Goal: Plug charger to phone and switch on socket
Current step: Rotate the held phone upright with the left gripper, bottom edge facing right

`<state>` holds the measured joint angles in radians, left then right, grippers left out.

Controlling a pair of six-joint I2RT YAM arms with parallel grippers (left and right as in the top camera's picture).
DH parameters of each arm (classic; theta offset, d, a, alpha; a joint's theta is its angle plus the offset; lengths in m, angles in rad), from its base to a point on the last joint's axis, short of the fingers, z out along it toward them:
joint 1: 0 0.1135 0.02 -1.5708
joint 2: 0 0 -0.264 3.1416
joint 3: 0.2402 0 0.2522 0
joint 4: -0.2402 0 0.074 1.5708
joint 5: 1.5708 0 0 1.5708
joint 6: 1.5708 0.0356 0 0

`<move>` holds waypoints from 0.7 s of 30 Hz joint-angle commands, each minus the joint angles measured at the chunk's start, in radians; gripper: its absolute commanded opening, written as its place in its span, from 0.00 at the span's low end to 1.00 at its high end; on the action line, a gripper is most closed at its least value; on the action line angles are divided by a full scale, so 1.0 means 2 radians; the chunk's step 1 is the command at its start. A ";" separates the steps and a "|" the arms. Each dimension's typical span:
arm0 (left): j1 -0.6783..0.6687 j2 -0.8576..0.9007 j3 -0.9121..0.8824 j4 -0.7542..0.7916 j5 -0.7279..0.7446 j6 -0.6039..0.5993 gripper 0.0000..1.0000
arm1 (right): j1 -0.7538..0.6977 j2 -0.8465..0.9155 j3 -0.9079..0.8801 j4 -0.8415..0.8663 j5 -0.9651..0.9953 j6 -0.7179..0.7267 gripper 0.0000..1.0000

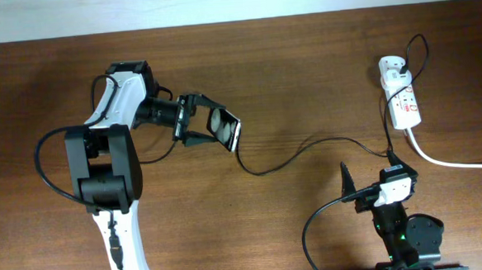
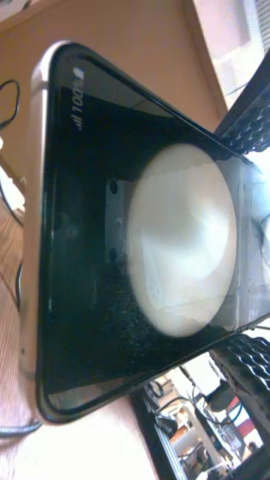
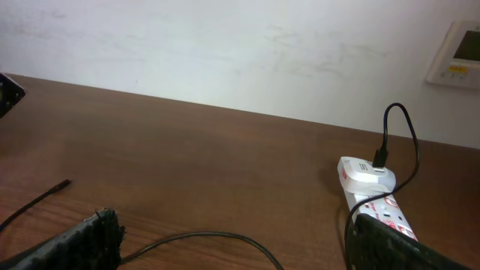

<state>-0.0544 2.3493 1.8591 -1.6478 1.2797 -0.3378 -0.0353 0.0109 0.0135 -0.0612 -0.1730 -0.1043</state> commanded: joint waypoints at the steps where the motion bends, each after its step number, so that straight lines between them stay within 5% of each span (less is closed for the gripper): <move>1: -0.001 0.006 0.006 -0.006 0.056 -0.003 0.44 | 0.004 -0.004 -0.004 -0.001 0.002 0.004 0.99; 8: -0.001 0.006 0.006 -0.011 0.144 -0.003 0.43 | 0.004 -0.004 -0.004 -0.001 0.002 0.004 0.99; 21: 0.013 0.006 0.006 -0.021 0.147 -0.022 0.37 | 0.004 -0.004 -0.004 -0.001 0.002 0.004 0.99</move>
<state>-0.0521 2.3493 1.8591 -1.6836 1.5192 -0.3649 -0.0353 0.0109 0.0135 -0.0612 -0.1730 -0.1047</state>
